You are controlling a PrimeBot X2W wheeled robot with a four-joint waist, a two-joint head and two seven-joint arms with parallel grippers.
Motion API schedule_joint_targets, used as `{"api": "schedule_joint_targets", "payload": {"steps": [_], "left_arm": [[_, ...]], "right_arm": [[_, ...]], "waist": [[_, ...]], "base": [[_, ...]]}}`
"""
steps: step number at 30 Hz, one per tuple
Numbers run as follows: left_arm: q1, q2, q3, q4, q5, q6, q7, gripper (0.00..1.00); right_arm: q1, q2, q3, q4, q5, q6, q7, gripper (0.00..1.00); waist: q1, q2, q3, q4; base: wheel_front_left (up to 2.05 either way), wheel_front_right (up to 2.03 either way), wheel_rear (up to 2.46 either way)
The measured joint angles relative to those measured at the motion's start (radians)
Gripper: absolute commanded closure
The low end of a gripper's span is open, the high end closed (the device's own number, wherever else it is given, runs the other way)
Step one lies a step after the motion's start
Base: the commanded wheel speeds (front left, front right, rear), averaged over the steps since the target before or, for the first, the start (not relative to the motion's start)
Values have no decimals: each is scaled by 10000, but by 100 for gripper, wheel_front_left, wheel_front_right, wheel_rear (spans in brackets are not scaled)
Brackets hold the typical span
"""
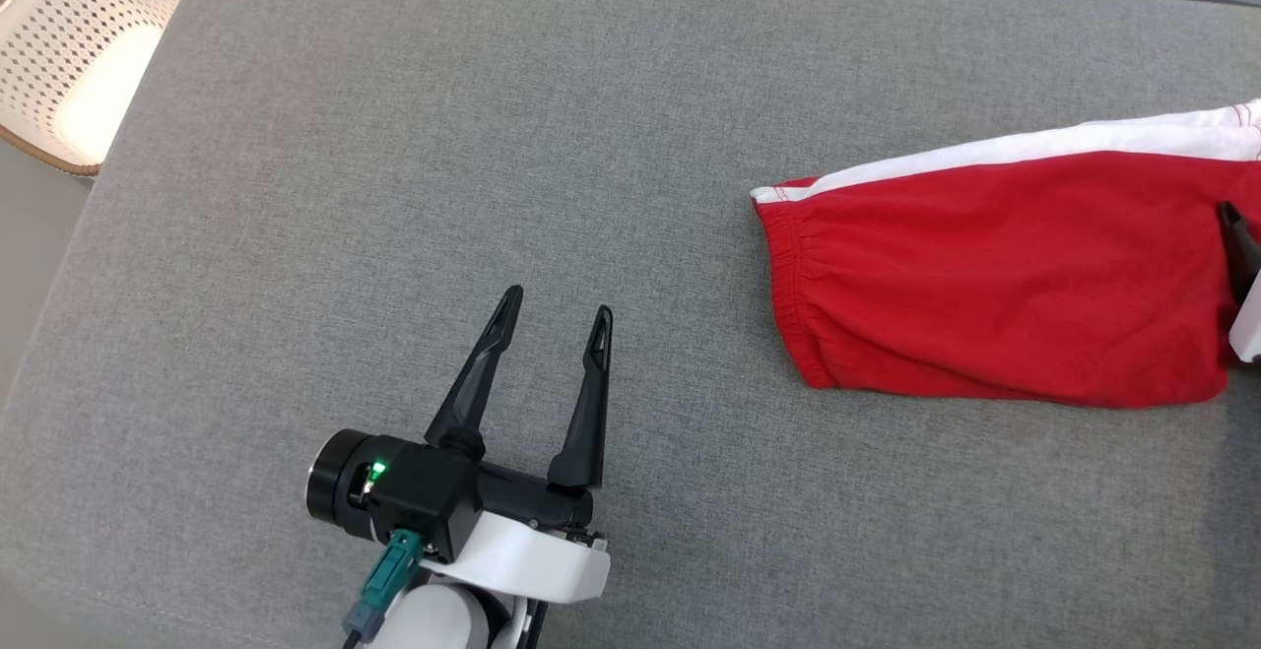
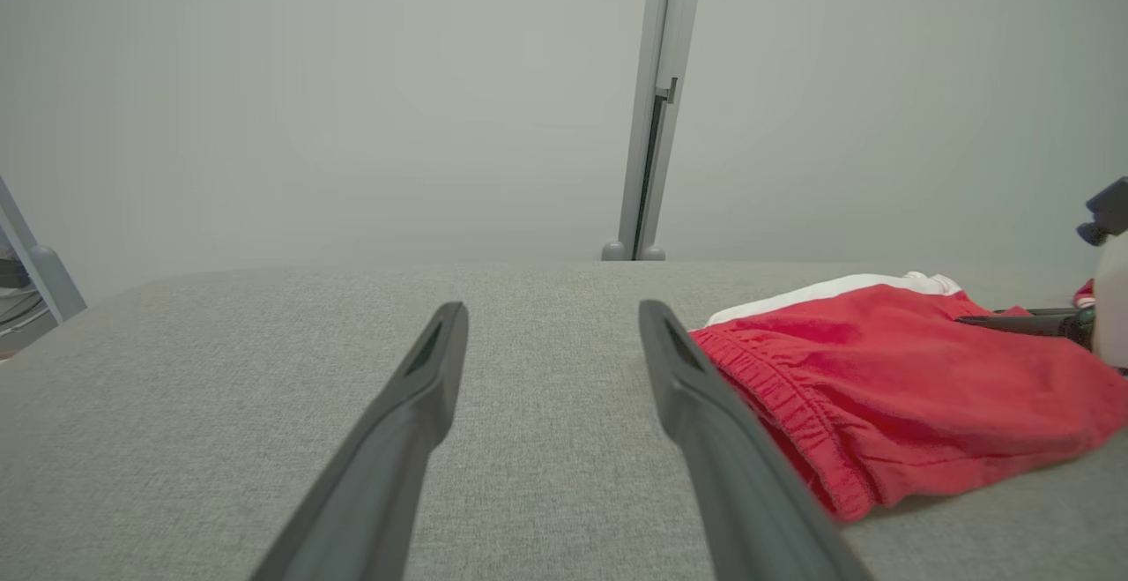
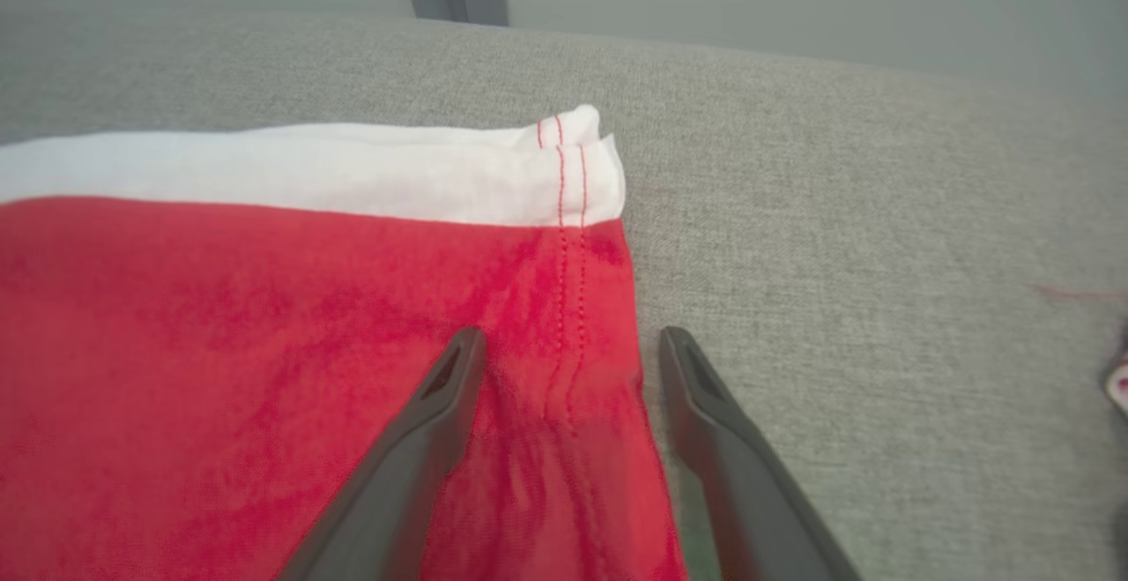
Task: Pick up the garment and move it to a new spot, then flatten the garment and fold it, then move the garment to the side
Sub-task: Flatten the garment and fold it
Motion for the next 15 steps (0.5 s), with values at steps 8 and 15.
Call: {"api": "schedule_joint_targets", "payload": {"steps": [8,15], "left_arm": [[136,-125,295,123,253,-259,0,0],[175,-144,506,265,403,-385,0,0]], "right_arm": [[-218,222,203,364,550,-2,558,100],[-265,504,357,443,878,15,58,100]], "waist": [[0,0,-29,-89],[0,0,-106,-454]], "base": [[0,0,0],[0,0,0]]}}
